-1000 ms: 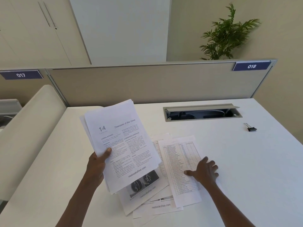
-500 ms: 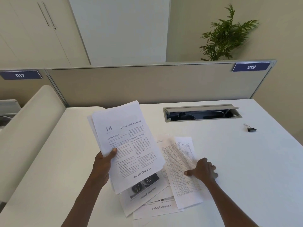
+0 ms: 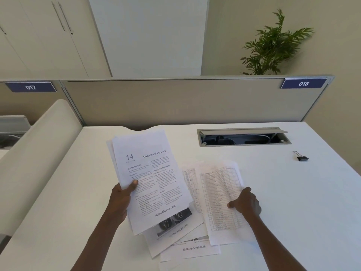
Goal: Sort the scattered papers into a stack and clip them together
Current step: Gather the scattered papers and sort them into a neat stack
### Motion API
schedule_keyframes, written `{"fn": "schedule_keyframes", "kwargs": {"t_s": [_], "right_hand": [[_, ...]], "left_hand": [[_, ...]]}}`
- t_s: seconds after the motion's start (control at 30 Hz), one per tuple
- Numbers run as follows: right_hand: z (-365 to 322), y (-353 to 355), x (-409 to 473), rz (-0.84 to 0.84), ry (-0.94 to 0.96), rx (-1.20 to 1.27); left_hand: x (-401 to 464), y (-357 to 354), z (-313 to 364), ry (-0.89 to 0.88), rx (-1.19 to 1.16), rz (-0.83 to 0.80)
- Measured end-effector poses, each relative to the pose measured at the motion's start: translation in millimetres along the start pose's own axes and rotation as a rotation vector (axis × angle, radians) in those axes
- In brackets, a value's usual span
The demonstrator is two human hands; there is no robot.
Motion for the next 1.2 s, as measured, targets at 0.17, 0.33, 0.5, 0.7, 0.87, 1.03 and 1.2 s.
{"fn": "schedule_keyframes", "kwargs": {"t_s": [0.17, 0.33, 0.5, 0.7, 0.87, 1.03, 1.2], "right_hand": [[0, 13, -3, 0.122, 0.039, 0.087], [-19, 33, -8, 0.187, 0.166, 0.188], [-60, 61, -24, 0.161, 0.385, 0.259], [-119, 97, -61, -0.022, 0.517, 0.578], [-142, 94, -69, -0.196, 0.451, 0.806], [-143, 50, -60, -0.212, 0.410, 0.725], [-138, 23, -56, -0.036, 0.454, 0.486]], "left_hand": [[6, 4, -9, 0.022, 0.049, 0.016], [9, 2, -17, 0.031, 0.092, 0.016], [12, -4, -19, 0.048, 0.104, 0.000], [10, -18, -16, 0.076, 0.082, -0.053], [1, -33, -12, 0.137, 0.025, -0.132], [-13, -43, -6, 0.168, 0.005, -0.241], [-14, -41, -4, 0.198, -0.020, -0.286]]}}
Point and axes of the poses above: each hand's wrist, its own x-axis towards the middle knuckle, its own y-axis out of the back of the hand, z = x × y, the point moved 2 cm from there along x, towards the middle knuckle, and after that the axes turned 9 degrees about y, right-handed, at the moved point
